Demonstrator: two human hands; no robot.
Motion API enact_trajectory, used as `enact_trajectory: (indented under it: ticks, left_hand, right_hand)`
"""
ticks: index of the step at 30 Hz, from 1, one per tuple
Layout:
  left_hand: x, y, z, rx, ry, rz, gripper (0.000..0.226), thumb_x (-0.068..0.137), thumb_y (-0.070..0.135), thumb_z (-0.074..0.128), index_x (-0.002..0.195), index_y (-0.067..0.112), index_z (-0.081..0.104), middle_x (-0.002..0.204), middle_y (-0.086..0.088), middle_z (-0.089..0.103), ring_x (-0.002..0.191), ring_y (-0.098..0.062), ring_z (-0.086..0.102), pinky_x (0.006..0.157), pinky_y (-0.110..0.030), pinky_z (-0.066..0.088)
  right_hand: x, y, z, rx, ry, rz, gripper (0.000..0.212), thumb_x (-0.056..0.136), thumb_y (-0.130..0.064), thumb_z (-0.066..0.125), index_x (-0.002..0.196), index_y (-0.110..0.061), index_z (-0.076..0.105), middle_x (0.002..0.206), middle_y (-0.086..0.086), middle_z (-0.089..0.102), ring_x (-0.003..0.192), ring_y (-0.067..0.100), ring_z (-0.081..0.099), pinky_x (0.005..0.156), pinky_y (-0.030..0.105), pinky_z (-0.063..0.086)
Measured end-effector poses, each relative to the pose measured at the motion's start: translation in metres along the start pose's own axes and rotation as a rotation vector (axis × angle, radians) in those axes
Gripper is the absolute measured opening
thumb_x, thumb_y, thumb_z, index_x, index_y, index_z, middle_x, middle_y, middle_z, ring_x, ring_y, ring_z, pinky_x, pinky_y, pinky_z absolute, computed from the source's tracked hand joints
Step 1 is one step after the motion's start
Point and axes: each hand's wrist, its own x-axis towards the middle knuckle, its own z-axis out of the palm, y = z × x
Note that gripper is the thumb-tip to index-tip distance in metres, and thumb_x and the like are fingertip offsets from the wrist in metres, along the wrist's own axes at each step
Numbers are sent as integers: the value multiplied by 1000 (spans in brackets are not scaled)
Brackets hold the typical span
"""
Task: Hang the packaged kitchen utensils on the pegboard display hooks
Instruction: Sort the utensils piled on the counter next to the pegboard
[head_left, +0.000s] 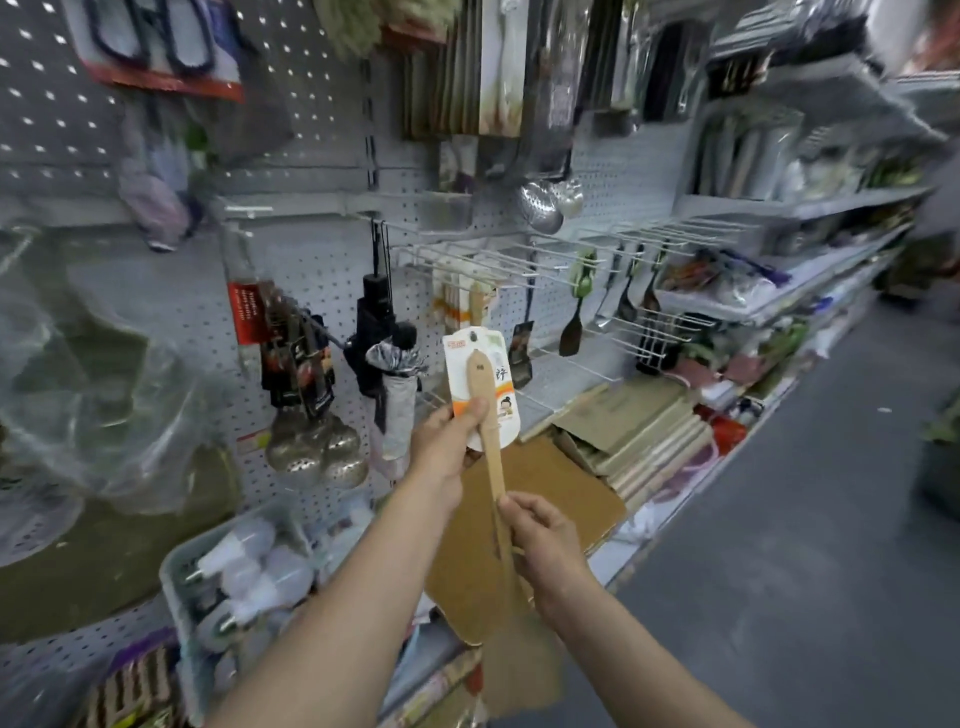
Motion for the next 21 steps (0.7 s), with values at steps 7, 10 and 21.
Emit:
enact_trajectory:
  ticks: [7,10,21]
  left_hand:
    - [43,-5,62,8,37,1,46,76,34,84,115,16,69,112,0,75,107,-20,66,92,-40,50]
    - [62,-8,90,16,43,31,56,70,38,87,119,18,69,112,2,76,113,-23,65,108,-50,42]
    - [149,-26,163,-116,237,120,118,26,60,98,130,17,63,123,-6,71,115,-31,65,99,-58,51]
  right_hand:
    - [58,-18,-37,50,-44,45,12,96,-23,70,99,-13,76,74,2,70,67,16,64,66,33,54]
    - [92,-26,-56,63,-69,48,11,96,-20,70,99,-12,75,72,0,70,65,15,64,63,31,52]
    - [206,-68,-118,48,-281,65,9,92,-21,73,85,-20,77,79,8,69,73,23,58,62,31,40]
